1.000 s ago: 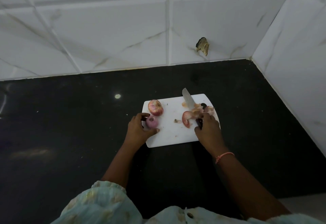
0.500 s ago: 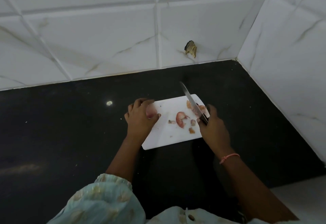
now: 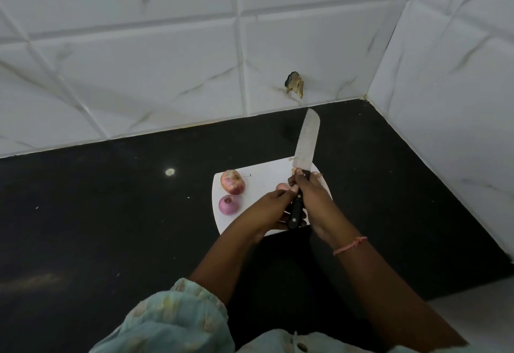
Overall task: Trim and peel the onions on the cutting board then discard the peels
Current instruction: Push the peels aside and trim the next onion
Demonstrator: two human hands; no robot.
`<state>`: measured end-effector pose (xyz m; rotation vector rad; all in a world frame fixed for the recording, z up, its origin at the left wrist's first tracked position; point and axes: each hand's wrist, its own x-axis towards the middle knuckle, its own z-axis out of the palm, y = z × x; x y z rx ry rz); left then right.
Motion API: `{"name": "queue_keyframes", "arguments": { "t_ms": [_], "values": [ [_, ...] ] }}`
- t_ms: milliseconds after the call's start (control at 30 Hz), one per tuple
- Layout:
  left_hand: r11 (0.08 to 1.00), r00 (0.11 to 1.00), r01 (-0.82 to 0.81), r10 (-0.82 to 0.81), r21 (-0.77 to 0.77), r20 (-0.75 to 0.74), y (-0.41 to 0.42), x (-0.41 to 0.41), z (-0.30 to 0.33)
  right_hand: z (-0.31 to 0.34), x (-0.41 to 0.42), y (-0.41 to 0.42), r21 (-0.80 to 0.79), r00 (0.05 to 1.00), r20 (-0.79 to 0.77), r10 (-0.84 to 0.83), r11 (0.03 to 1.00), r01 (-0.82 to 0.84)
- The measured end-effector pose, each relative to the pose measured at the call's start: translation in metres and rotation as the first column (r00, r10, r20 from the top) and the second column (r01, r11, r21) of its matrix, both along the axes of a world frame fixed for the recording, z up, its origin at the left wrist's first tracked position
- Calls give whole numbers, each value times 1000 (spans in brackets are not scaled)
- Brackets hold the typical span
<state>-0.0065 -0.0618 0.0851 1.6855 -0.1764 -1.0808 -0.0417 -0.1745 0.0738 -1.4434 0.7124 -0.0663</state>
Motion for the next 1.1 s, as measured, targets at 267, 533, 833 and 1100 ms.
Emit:
{"name": "queue_keyframes", "arguments": {
  "t_ms": [267, 533, 833, 1100],
  "values": [
    [998, 997, 67, -68, 16, 27, 31, 18, -2, 2, 8, -2, 243, 996, -49, -69, 967, 79],
    [947, 938, 242, -284, 210, 198, 79, 52, 14, -5, 38, -38, 608, 915, -177, -363, 690, 391],
    [922, 912, 172, -282, 348, 296, 117, 74, 19, -11, 22, -63, -54, 928, -183, -325, 946, 321],
    [967, 846, -35, -105, 251, 523, 110, 71, 23, -33, 10, -53, -790, 999, -51, 2, 611, -42]
  ]
}}
